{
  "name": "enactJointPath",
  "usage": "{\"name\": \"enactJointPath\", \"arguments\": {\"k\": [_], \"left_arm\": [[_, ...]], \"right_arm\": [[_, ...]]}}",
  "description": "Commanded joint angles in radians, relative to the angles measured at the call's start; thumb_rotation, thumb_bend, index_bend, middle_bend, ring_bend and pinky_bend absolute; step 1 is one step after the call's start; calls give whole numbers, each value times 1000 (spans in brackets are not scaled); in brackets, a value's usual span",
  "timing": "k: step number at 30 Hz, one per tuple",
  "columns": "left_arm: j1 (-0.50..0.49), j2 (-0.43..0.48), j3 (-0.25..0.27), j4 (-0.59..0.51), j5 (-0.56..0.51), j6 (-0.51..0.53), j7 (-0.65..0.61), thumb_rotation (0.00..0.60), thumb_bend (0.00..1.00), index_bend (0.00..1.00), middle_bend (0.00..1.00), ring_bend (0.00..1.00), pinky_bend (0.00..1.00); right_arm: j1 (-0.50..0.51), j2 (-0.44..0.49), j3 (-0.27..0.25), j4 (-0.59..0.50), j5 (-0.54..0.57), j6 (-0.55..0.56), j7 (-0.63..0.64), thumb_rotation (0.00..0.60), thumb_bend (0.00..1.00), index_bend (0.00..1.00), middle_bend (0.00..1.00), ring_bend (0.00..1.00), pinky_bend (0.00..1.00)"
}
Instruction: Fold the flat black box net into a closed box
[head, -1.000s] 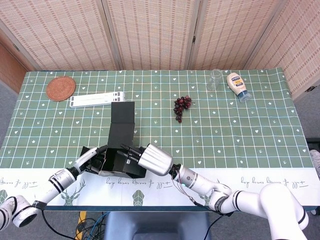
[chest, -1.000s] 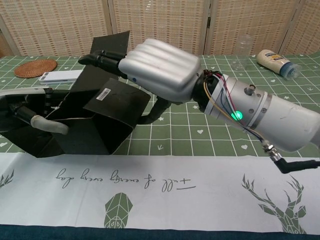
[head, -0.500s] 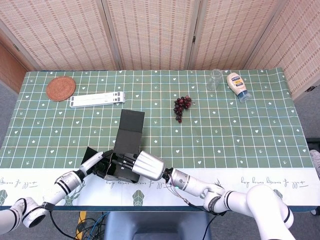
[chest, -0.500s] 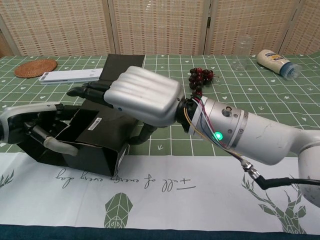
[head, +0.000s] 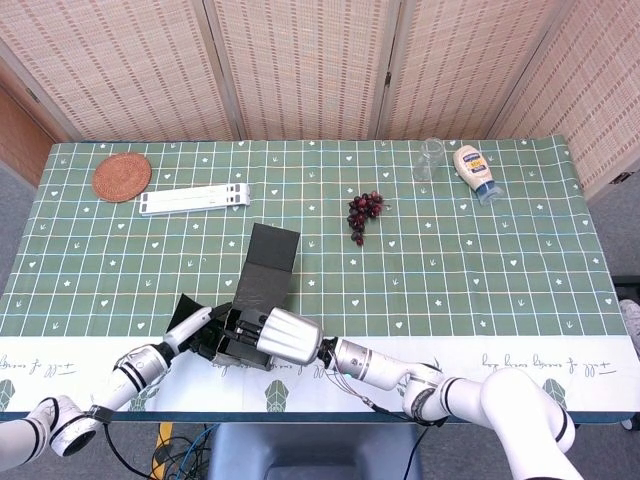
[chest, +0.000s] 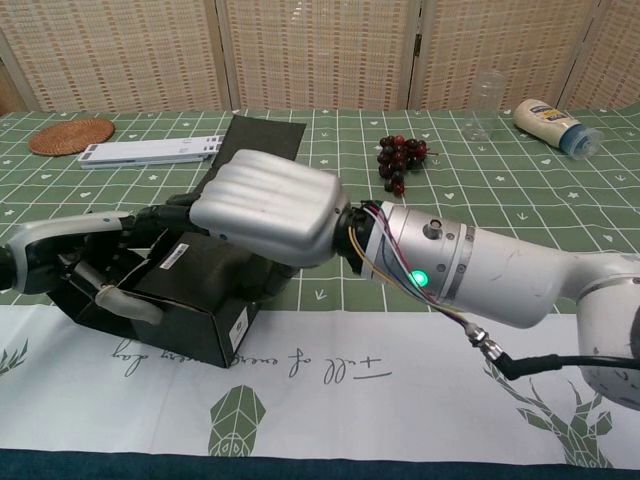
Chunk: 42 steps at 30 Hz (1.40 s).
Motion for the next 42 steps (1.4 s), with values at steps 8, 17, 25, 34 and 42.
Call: {"name": "enactJointPath", "arguments": {"k": [8, 17, 25, 34, 42], "left_arm": [[-12, -4, 0, 0, 4, -8, -2, 600, 78, 163, 177, 623, 785], [-19, -5, 6, 3, 12, -6, -14, 600, 78, 155, 177, 623, 785], [-22, -4, 10, 7, 17, 0, -29, 600, 77, 141, 177, 623, 785], [-24, -12, 14, 18, 21, 7, -39, 600, 78, 133, 176, 621, 785], [-25, -13, 13, 18, 22, 19, -52, 600, 77, 133, 176, 629, 785]], "right_arm": [[15, 15, -10, -25, 11, -42, -10, 600, 182, 166, 307, 733, 1000], [38, 33, -15, -53, 18, -94, -30, 600, 218, 177, 323, 733, 1000], [41, 56, -20, -84, 27, -113, -40, 600, 229, 177, 328, 735, 1000], [37, 68, -15, -102, 43, -117, -45, 600, 231, 179, 329, 736, 1000], [46, 87, -28, -140, 48, -159, -42, 600, 236, 190, 341, 737, 1000]]}}
